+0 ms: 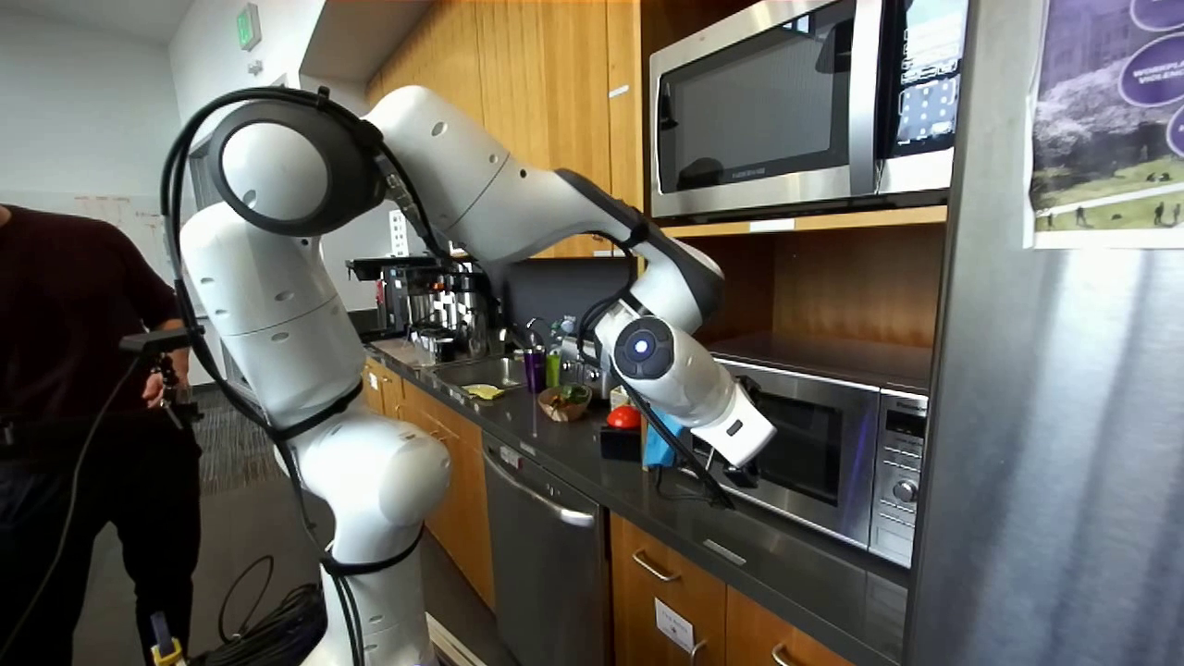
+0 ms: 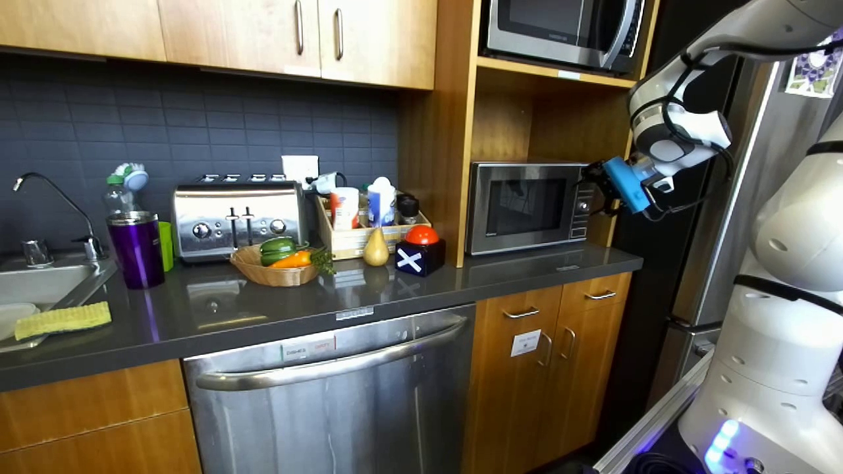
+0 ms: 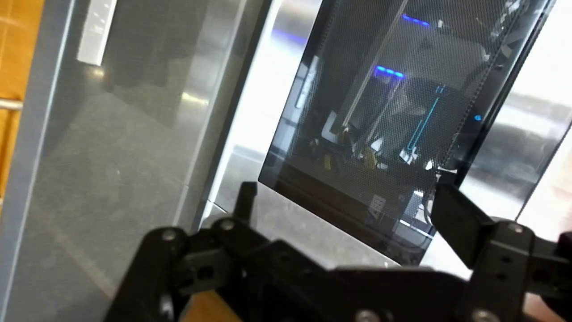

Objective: Press a button on the right side of the microwave.

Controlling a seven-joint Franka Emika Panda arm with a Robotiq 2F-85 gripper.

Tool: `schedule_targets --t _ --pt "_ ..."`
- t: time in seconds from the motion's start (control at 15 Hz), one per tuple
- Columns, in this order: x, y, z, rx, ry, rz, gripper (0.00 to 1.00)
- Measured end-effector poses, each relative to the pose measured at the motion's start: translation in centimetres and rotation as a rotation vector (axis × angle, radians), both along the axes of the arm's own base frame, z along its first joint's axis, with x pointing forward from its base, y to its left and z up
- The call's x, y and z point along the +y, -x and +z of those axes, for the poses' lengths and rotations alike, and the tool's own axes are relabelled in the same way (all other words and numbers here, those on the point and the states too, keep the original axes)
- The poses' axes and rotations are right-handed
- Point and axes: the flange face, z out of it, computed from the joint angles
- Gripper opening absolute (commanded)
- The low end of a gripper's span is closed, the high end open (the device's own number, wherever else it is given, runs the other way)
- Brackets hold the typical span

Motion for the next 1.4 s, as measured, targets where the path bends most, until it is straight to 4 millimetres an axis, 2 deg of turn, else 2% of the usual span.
schedule_targets --t 0.2,0.8,1.0,1.4 --pt "-1.0 -0.6 -0.6 -0.041 0.024 -0.033 1.0" --pt "-3.0 -3.4 -5.8 -0.076 0.069 -0.121 1.0" --pt "-4.4 -3.8 -6.1 -0.082 0.087 -0.152 1.0" --pt "-6.9 -3.6 -5.1 -0.118 0.111 -0.213 1.0"
